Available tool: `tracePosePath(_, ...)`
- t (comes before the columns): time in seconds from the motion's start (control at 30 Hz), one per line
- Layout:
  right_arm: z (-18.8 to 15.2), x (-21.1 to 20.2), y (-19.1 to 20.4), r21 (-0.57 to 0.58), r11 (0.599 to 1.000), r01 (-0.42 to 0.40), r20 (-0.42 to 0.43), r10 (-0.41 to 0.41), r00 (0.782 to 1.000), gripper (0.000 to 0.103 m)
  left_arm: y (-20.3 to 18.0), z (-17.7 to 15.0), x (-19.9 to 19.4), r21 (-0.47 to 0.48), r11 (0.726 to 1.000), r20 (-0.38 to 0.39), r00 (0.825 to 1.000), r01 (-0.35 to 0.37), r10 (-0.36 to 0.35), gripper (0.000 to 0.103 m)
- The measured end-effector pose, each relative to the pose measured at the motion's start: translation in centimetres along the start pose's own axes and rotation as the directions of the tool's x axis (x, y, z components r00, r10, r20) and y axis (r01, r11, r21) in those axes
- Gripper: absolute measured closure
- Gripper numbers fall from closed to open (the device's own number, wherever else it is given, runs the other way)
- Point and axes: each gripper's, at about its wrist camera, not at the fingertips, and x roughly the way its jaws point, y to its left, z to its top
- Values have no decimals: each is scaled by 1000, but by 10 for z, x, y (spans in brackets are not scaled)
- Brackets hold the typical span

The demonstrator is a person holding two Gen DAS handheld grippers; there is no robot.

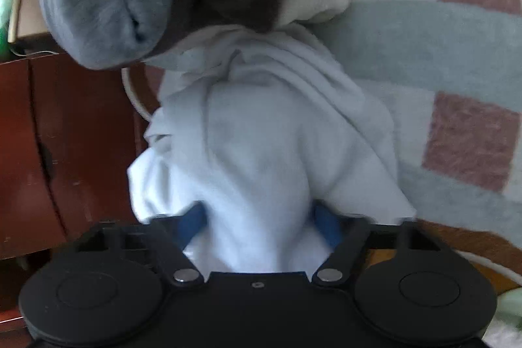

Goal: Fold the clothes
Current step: 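Lower both grippers onto the white shirt and close them on the fabric, then lift the shirt with both grippers and carry it onto the mat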

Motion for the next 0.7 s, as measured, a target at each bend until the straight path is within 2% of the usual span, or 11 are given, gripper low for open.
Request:
tracePosePath(0.03,-4,-3,1,-1,1000,-4,17,4,1000,72,-3,-1,1,2,1000,-15,1000,20,-20,87)
tracePosePath(0.1,-12,-10,2,-2,1000,-21,46,21,999,75,-11,-3,0,21,999,-26,999,45,-44,89)
tracePosePath(0.23,-30,-21,0,0,989,-149,18,149,989,79,-31,-8,-10,97,992,-7,997,74,-74,91)
tracePosePath(0.33,-43,-42,-3,13,968,-251,33,251,967,80,-44,-13,-19,128,981,-13,989,145,-145,91)
tracePosePath(0.47,-60,-77,-4,68,914,-401,59,397,916,81,-68,-24,-35,192,954,-29,973,228,-227,91)
tracePosePath(0.63,-82,-131,30,-70,897,-437,87,442,893,81,-124,-41,-57,316,905,-32,957,285,-290,92)
tracePosePath(0.7,-85,-158,29,-101,882,-461,106,470,876,81,-147,-47,-62,360,885,-32,953,294,-303,92)
